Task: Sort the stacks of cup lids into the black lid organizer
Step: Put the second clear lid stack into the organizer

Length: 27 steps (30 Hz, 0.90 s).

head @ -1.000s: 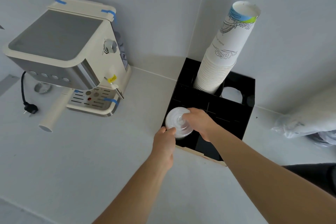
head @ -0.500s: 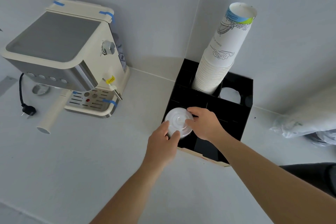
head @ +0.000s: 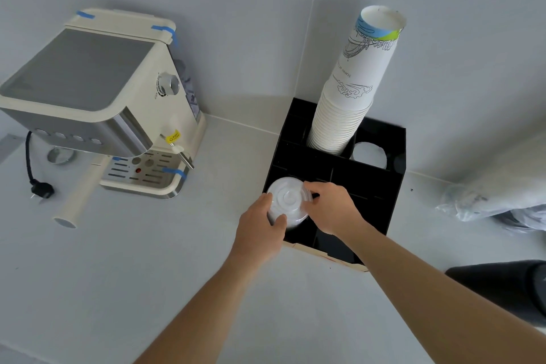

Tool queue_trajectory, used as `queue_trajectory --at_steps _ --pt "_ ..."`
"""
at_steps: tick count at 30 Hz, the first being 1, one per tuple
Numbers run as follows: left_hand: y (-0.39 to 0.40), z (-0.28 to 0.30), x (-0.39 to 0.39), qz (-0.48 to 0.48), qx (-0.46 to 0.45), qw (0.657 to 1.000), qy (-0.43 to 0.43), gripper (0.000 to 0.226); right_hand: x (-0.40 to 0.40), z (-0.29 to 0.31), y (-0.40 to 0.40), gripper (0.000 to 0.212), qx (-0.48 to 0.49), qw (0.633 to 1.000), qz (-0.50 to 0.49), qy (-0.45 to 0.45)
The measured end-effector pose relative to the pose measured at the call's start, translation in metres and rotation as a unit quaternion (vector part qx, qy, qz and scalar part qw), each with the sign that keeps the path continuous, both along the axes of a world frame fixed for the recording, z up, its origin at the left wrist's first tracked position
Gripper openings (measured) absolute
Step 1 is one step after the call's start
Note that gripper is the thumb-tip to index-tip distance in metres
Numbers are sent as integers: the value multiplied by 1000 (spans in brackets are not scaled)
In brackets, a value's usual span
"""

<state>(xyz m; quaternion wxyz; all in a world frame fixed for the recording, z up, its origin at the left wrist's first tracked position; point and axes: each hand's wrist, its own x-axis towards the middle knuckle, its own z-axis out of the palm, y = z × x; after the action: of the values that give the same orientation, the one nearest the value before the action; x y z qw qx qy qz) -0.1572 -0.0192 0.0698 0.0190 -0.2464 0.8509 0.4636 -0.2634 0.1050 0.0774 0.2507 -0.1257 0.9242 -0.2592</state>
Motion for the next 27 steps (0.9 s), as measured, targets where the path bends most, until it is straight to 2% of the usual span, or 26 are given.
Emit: queue_trajectory --at_steps 5,9,13,16,19,23,27 --pt "-4 3 1 16 36 999 -17 12 3 10 2 44 -20 1000 2 -15" --pt "-5 11 6 6 64 998 -16 46 11 27 11 52 -40 998 -23 -38" --pt "-1 31 22 31 116 993 2 35 28 51 36 51 -85 993 -67 -44" --pt "2 38 35 58 159 986 4 46 46 67 59 40 -116 987 -110 -27" --pt "10 46 48 68 211 975 15 36 67 82 88 34 -172 969 -172 -44" --pt "26 57 61 63 266 961 30 41 90 92 127 29 -251 933 -246 -72" --pt "51 62 63 42 340 939 34 22 111 101 169 17 -342 892 -281 -91"
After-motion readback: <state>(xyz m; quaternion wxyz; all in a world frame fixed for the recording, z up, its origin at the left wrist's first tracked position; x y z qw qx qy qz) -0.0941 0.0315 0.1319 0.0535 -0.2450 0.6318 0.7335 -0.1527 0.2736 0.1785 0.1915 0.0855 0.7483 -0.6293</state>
